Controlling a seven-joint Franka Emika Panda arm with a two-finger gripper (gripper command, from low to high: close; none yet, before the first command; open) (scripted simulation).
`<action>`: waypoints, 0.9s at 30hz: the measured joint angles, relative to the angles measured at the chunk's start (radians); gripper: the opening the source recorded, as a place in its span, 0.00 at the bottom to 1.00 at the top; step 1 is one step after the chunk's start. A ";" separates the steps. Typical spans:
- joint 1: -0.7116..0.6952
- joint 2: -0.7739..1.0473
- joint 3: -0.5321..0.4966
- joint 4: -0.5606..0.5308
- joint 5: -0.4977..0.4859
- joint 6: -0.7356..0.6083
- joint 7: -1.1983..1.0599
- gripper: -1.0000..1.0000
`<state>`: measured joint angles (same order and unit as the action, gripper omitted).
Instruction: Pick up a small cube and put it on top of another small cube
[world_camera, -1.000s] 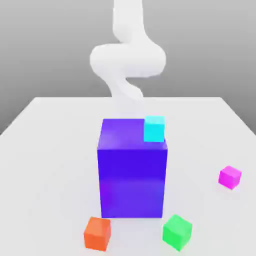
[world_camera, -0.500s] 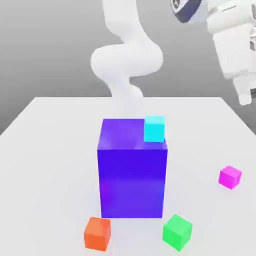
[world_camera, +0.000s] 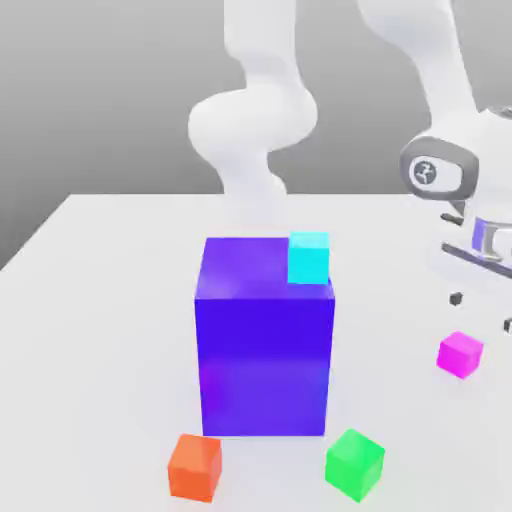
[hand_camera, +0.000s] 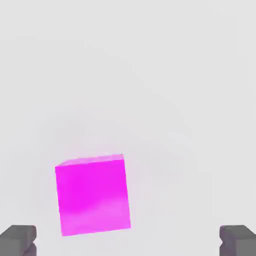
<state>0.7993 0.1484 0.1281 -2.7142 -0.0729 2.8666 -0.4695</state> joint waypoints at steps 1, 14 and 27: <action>0.010 0.035 -0.013 0.005 -0.019 0.028 0.009 0.50; 0.044 0.123 -0.053 0.020 -0.050 0.095 0.028 0.00; -0.113 0.075 -0.100 0.167 0.263 -0.369 0.098 0.00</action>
<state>0.6860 0.2233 0.0279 -2.5469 0.1899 2.4978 -0.3715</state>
